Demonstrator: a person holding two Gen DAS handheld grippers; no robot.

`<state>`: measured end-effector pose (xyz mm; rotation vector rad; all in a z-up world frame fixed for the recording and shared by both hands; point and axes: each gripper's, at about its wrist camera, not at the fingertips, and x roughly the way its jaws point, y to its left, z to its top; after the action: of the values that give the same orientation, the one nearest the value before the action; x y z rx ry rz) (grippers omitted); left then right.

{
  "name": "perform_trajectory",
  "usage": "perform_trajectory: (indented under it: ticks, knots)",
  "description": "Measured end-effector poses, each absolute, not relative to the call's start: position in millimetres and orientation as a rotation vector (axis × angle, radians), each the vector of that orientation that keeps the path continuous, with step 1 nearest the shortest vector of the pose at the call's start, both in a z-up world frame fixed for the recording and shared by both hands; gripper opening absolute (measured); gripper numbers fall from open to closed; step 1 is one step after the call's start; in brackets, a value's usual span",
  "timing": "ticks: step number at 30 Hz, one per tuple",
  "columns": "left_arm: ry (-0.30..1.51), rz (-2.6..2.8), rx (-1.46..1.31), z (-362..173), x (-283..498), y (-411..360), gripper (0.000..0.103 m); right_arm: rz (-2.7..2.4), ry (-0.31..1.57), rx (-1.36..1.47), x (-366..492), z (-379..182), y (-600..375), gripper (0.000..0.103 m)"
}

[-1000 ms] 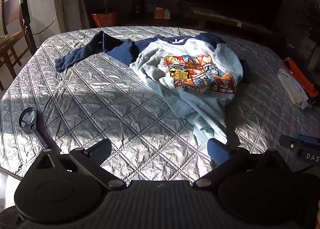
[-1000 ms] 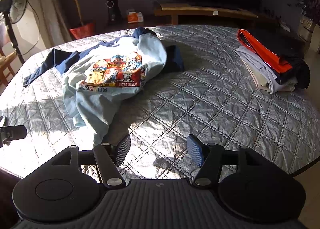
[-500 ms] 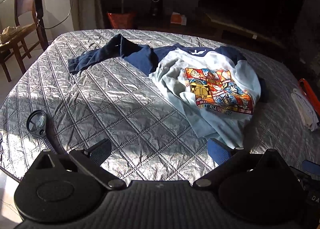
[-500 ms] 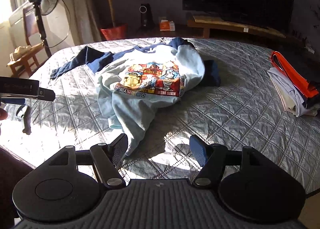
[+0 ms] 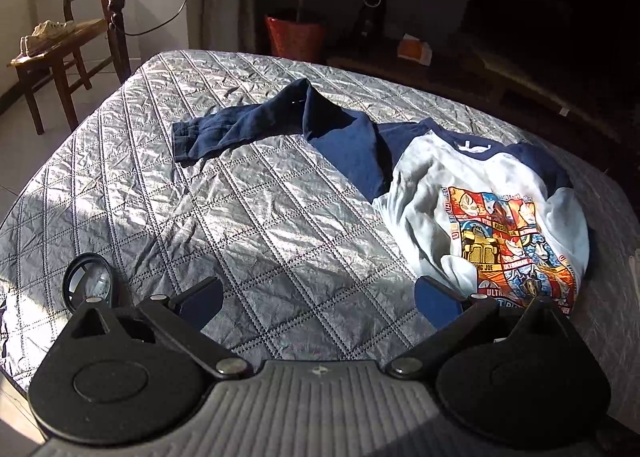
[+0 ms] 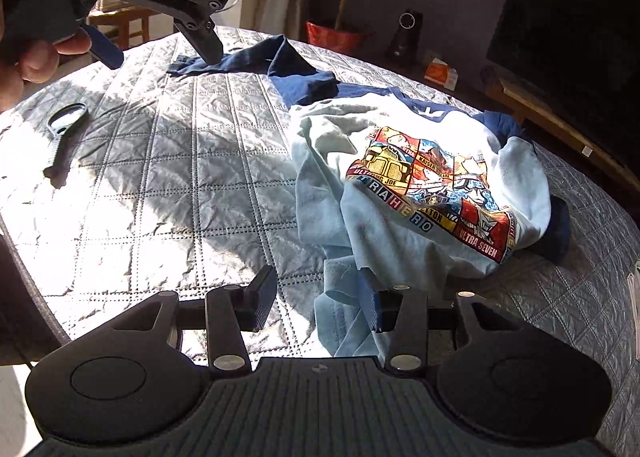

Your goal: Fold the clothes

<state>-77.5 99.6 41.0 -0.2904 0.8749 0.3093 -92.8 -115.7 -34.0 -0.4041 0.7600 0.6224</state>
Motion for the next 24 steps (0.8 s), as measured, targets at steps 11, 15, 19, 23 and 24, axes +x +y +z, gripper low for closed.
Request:
perform_trajectory:
  ticks: [11, 15, 19, 23, 24]
  knots:
    - [0.856, 0.259, -0.293, 42.4, -68.5, 90.9, 0.102, 0.518, 0.616, -0.378, -72.7, -10.4, -142.8, 0.003]
    - [0.849, 0.259, -0.274, 44.5, -68.8, 87.3, 0.102, 0.572, 0.513, -0.166, -73.2, 28.7, -171.7, 0.003]
    - [0.844, 0.267, -0.288, 45.7, -69.3, 91.0, 0.102, 0.680, 0.490, 0.007, -81.2, 52.7, -181.5, 0.003]
    - [0.831, 0.291, -0.328, 47.5, -70.9, 100.7, 0.102, 0.854, 0.569, -0.190, -107.1, 42.2, -150.5, 0.003]
    - [0.831, 0.297, -0.338, 47.5, -71.3, 102.9, 0.102, 0.860, 0.577, -0.250, -114.2, 38.5, -143.7, 0.005]
